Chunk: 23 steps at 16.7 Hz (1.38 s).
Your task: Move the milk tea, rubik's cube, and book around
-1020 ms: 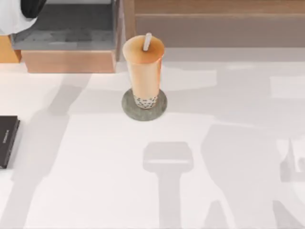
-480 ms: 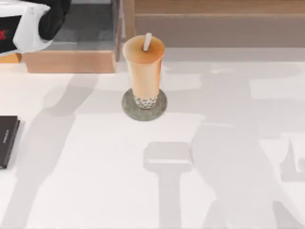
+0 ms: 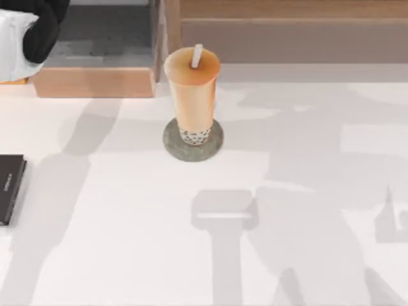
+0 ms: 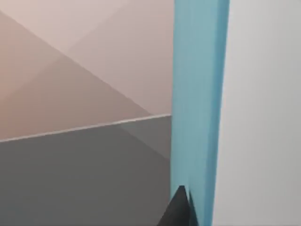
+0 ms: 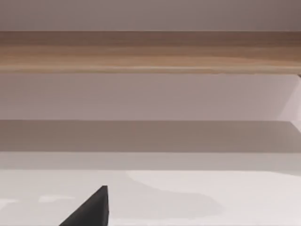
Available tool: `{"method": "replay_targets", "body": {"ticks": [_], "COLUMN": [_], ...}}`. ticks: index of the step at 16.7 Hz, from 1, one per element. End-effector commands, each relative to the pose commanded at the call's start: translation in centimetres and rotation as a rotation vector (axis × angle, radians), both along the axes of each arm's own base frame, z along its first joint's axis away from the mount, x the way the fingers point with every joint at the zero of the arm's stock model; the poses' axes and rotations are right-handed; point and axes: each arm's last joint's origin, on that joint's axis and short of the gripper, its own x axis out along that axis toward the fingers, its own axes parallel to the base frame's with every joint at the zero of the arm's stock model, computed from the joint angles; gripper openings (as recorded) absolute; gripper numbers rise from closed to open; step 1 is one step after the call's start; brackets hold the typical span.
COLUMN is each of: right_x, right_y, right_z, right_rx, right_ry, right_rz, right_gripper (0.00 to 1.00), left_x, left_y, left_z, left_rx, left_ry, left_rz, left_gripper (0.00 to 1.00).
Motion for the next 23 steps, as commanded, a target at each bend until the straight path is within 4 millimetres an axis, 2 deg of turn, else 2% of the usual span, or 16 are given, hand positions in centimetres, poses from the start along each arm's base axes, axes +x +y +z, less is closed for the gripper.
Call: {"method": "replay_targets", "body": {"ticks": [4,6,8,11,14,16,18,20,23], "right_x": [0.0,0.0,0.0,0.0,0.0,0.0,0.0,0.0,0.0], "right_y": [0.0,0.0,0.0,0.0,0.0,0.0,0.0,0.0,0.0], "right_z": [0.0,0.0,0.0,0.0,0.0,0.0,0.0,0.0,0.0], "right_rx": [0.0,0.0,0.0,0.0,0.0,0.0,0.0,0.0,0.0], "right_ry": [0.0,0.0,0.0,0.0,0.0,0.0,0.0,0.0,0.0], "right_rz": [0.0,0.0,0.0,0.0,0.0,0.0,0.0,0.0,0.0], "right_gripper": [1.0,1.0,1.0,1.0,1.0,1.0,1.0,1.0,1.0], "left_x": [-4.2,-6.7,-9.1,-12.5,-15.9,-18.4,-21.0,-23.0,-24.2], "left_y": [4.4,7.0,9.6,13.7,17.6,19.4,20.6,21.1,21.3], "left_z": [1.3,1.1,0.0,-3.6,-9.3,-13.1,-16.1,-18.1,-19.2], "left_rx": [0.318,0.535,0.771,1.105,1.339,1.42,1.45,1.45,1.443], "left_ry": [-0.136,-0.202,-0.241,-0.198,-0.027,0.114,0.24,0.333,0.386], "left_rz": [-0.069,-0.075,-0.064,-0.047,-0.083,-0.135,-0.191,-0.235,-0.259], "left_gripper": [0.0,0.0,0.0,0.0,0.0,0.0,0.0,0.0,0.0]}}
